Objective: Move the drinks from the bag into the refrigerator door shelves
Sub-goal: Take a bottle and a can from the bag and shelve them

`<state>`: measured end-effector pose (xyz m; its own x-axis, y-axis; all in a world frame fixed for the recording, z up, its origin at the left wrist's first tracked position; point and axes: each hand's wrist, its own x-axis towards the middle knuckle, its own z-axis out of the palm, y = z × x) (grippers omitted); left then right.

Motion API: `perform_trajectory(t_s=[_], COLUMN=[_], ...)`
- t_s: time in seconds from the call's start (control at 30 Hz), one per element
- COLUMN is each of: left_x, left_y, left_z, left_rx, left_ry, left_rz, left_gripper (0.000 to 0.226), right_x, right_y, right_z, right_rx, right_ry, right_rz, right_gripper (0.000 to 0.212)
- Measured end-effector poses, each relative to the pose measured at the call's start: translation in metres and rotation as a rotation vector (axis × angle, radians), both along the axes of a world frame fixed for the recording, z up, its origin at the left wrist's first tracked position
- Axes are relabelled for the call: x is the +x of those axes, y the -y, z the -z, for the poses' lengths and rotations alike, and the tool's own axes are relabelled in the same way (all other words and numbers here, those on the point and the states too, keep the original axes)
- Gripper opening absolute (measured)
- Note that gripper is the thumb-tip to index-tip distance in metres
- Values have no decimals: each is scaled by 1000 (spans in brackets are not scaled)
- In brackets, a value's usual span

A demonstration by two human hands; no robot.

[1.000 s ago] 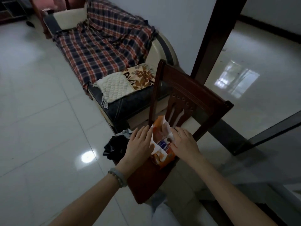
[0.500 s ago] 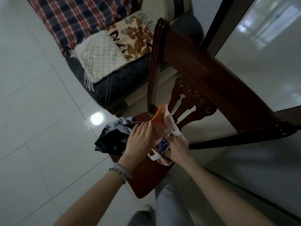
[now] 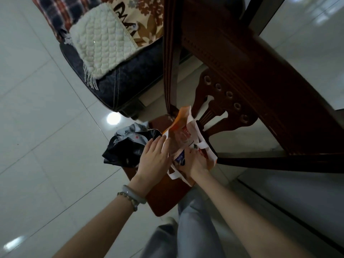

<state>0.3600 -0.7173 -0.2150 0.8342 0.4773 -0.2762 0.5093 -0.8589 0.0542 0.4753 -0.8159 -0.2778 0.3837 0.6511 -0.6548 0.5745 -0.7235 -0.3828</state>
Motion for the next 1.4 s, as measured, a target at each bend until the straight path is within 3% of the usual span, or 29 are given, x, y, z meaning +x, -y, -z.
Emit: perform_trajectory(t_s=[0.13, 0.33, 0.57, 0.67, 0.8, 0.87, 1.07, 1.17, 1.23, 1.4], left_x=[17, 48, 79, 83, 103, 107, 116, 115, 106, 79], left_y=[2, -1, 14, 19, 24, 22, 17, 24, 33, 53], left_z=[-1, 16, 86, 147, 110, 109, 118, 104, 91, 40], left_rx=[21, -170, -643, -790, -1021, -1102, -1047, -1024, -1033, -897], left_ry=[81, 35, 71, 86, 208, 271, 198, 296, 331, 439], left_rz=[19, -3, -629, -951, -1201, -1324, -1337, -1344, -1280, -1051], left_gripper=[58, 61, 36, 50, 28, 29, 45, 28, 19, 34], right_x=[14, 48, 66, 67, 65, 66, 65, 63, 60, 44], right_y=[10, 30, 49, 54, 57, 58, 62, 65, 65, 74], right_z=[-34, -94, -110, -108, -105, -104, -102, -106, -111, -132], right_rx=[175, 276, 286, 300, 338, 351, 401, 416, 437, 498], right_ry=[216, 225, 320, 325, 337, 333, 305, 299, 285, 298], right_rz=[-55, 15, 79, 95, 100, 111, 124, 116, 125, 133], right_gripper=[87, 84, 81, 82, 82, 82, 83, 83, 83, 84])
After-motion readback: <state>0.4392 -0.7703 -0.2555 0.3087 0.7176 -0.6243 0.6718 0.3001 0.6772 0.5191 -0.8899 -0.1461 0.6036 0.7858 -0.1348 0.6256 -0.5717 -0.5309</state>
